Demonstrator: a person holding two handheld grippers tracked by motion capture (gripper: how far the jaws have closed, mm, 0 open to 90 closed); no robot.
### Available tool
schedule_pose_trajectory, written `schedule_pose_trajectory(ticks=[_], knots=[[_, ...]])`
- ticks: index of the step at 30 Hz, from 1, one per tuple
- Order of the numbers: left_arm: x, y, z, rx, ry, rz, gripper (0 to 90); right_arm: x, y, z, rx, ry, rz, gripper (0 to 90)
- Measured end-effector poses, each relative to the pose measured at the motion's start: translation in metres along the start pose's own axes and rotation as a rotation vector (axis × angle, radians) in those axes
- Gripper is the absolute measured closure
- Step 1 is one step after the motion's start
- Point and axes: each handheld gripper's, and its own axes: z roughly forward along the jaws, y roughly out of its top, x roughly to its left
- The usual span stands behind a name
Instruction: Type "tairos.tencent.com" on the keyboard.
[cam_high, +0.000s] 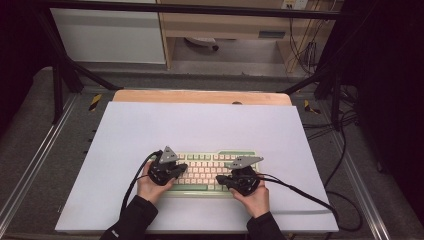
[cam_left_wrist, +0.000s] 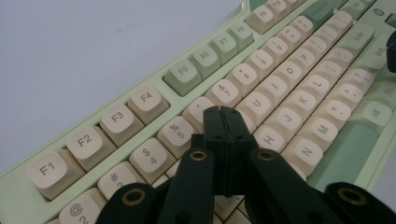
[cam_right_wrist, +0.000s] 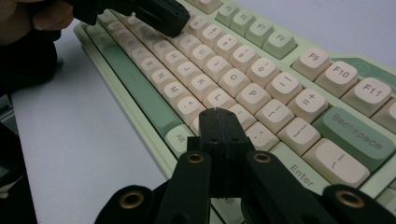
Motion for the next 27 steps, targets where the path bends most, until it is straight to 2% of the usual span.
schedule_pose_trajectory(ticks=[5,15,27], knots=[[0.0,0.0,-0.002,-0.006,-0.003,0.002,89.9,0.0,0.0,0.0,-0.001,0.0,0.001,90.0],[-0.001,0.0,-0.019,-0.037,-0.012,0.003,90.0,0.0,0.0,-0.002,-0.003,-0.003,0.002,90.0],[0.0,-0.006,-0.03,-0.044,-0.011,0.0,89.9,0.0,0.0,-0.003,-0.004,-0.004,0.001,90.0]])
